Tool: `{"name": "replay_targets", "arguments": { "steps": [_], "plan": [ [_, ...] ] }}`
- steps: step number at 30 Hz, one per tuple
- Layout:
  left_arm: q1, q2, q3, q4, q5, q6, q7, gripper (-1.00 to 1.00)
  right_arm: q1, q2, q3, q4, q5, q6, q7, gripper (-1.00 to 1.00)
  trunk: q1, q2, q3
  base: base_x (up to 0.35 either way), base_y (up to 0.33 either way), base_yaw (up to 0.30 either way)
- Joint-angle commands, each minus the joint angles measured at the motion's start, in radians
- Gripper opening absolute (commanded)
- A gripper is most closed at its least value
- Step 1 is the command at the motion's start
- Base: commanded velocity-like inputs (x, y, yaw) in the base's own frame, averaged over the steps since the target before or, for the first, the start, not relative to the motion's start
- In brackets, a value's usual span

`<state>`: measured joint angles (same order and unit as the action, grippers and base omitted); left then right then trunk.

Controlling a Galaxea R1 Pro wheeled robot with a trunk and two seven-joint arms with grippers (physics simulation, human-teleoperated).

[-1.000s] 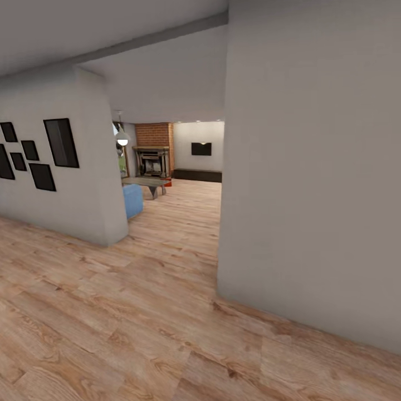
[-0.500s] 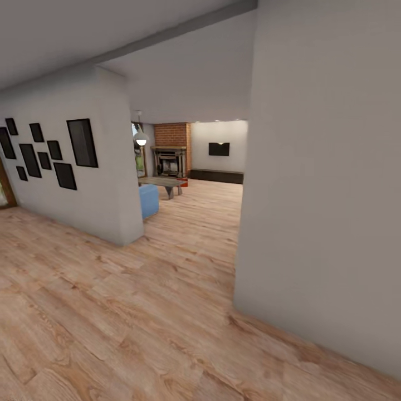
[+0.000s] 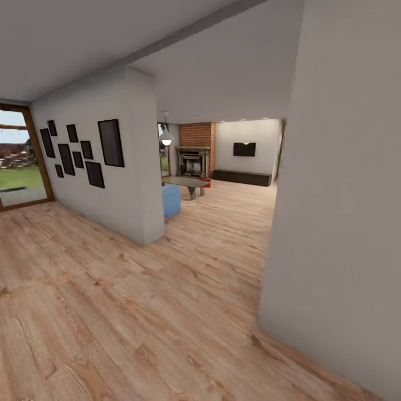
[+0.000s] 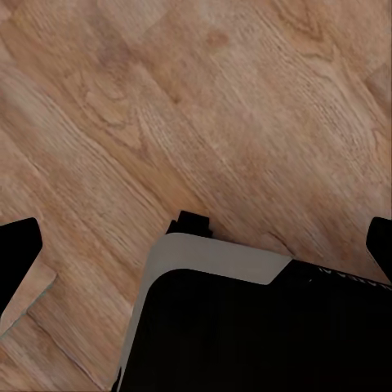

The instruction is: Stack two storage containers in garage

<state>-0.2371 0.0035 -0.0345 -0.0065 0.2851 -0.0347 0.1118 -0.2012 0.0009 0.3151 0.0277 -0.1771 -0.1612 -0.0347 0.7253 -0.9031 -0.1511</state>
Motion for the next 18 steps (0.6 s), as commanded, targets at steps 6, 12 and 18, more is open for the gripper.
{"name": "replay_targets", "arguments": {
  "steps": [6,12,18],
  "plan": [
    [-0.001,0.001,-0.004,0.002,0.006,-0.003,0.002,1.0,-0.001,0.0,0.009,0.003,-0.01,-0.007,-0.001,1.0,0.001,-0.001,-0.001,0.325,0.0,0.27],
    [-0.001,0.001,-0.004,0.001,0.006,-0.002,0.002,1.0,-0.001,0.0,0.009,0.003,-0.01,-0.007,-0.001,1.0,0.001,-0.001,-0.001,0.325,0.0,0.27],
    [-0.001,0.0,-0.004,0.002,0.006,-0.003,0.002,1.0,-0.001,0.001,0.009,0.003,-0.01,-0.008,-0.001,1.0,0.001,-0.001,-0.001,0.325,0.0,0.269]
  ]
}}
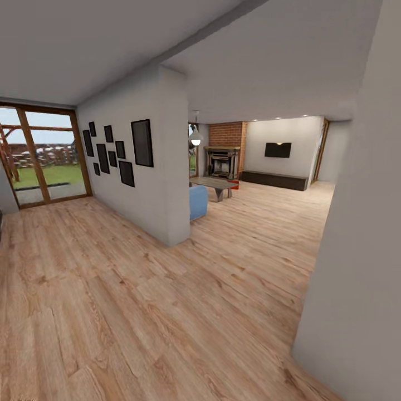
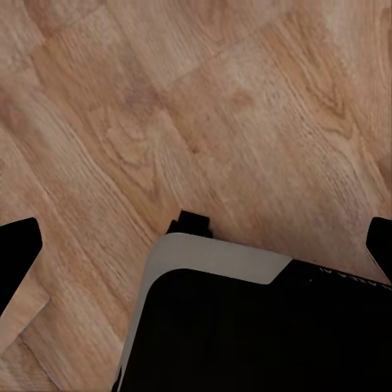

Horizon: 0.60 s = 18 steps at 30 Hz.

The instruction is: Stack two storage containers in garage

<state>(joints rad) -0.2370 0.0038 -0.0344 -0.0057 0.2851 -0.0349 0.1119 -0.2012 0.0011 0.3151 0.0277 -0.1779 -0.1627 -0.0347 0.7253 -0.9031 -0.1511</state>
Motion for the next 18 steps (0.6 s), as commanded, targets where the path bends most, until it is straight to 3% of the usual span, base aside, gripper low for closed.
{"name": "replay_targets", "arguments": {
  "steps": [1,6,18],
  "plan": [
    [-0.001,0.0,-0.004,0.001,0.006,-0.003,0.002,1.0,-0.001,0.0,0.009,0.003,-0.01,-0.006,-0.001,1.0,0.001,-0.001,-0.001,0.325,0.0,0.269],
    [-0.001,-0.001,-0.004,0.0,0.006,-0.003,0.002,1.0,-0.001,-0.001,0.009,0.003,-0.01,-0.006,-0.001,1.0,0.001,-0.001,-0.001,0.325,0.0,0.164],
    [-0.001,-0.004,-0.004,0.001,0.006,-0.002,0.002,1.0,-0.001,-0.006,0.013,0.003,-0.008,0.0,0.009,1.0,0.001,-0.001,-0.001,0.325,0.0,0.005]
  ]
}}
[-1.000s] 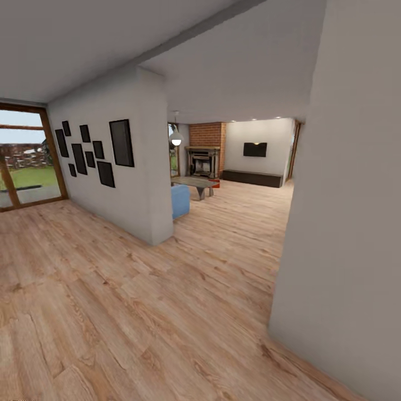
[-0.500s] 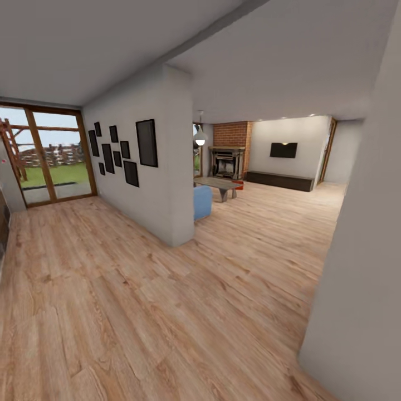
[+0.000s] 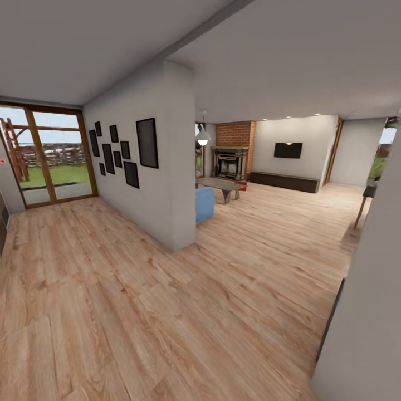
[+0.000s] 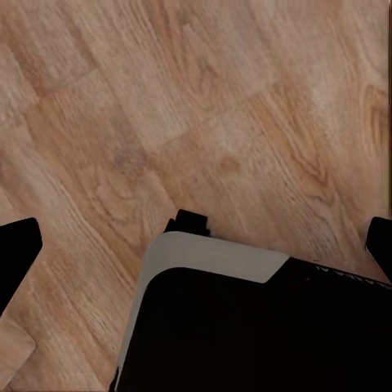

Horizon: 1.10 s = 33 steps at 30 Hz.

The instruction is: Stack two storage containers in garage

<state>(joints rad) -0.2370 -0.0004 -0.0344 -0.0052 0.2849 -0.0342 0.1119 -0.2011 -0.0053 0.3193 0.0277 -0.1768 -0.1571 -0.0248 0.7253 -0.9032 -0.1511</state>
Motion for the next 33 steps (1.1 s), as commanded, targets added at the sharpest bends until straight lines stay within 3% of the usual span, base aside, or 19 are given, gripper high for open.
{"name": "replay_targets", "arguments": {
  "steps": [1,23,33],
  "plan": [
    [-0.001,0.0,-0.004,0.001,0.007,-0.003,0.002,1.0,-0.001,0.0,0.009,0.003,-0.009,-0.006,0.0,1.0,0.001,-0.001,-0.001,0.325,0.0,0.0],
    [-0.001,-0.003,-0.005,0.001,0.005,-0.004,0.002,1.0,-0.001,0.002,0.004,0.003,-0.01,-0.013,-0.006,1.0,0.001,-0.001,-0.001,0.325,0.0,-0.002],
    [-0.001,-0.003,-0.005,0.001,0.004,-0.005,0.002,1.0,-0.001,0.005,0.006,0.003,-0.007,-0.01,0.0,1.0,0.001,-0.001,-0.001,0.325,0.0,-0.212]
  ]
}}
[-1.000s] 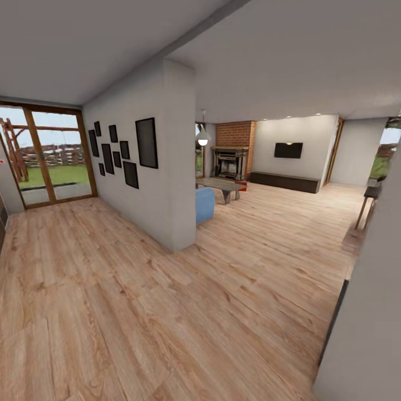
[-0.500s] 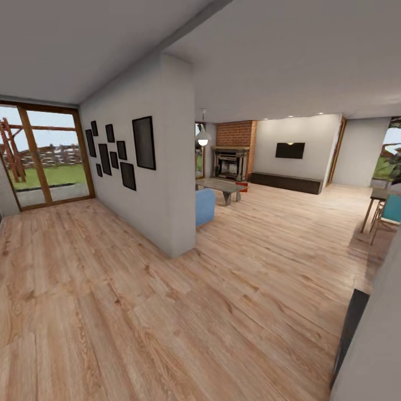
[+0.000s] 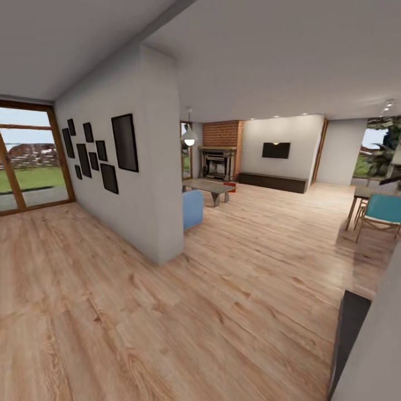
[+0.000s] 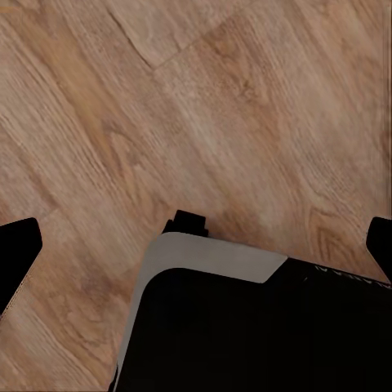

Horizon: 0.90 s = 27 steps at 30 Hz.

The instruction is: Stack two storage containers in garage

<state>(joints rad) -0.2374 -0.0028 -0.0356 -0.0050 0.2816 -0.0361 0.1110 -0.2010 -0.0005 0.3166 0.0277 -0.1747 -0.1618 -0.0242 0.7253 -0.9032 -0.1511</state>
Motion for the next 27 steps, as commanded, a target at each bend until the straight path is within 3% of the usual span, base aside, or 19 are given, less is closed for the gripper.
{"name": "replay_targets", "arguments": {
  "steps": [1,13,27],
  "plan": [
    [-0.001,0.0,-0.004,0.0,0.007,-0.003,0.003,1.0,-0.001,0.0,0.009,0.003,-0.009,-0.005,0.0,1.0,0.001,-0.001,-0.001,0.325,0.0,-0.249],
    [0.0,0.0,-0.004,0.0,0.007,-0.002,0.003,1.0,-0.001,-0.001,0.01,0.003,-0.009,-0.005,0.0,1.0,0.001,-0.001,-0.001,0.325,0.003,-0.252],
    [0.0,0.0,-0.003,0.0,0.008,-0.004,0.003,1.0,-0.001,-0.001,0.012,0.003,-0.009,-0.005,-0.001,1.0,0.001,-0.001,-0.001,0.325,0.089,-0.246]
  ]
}}
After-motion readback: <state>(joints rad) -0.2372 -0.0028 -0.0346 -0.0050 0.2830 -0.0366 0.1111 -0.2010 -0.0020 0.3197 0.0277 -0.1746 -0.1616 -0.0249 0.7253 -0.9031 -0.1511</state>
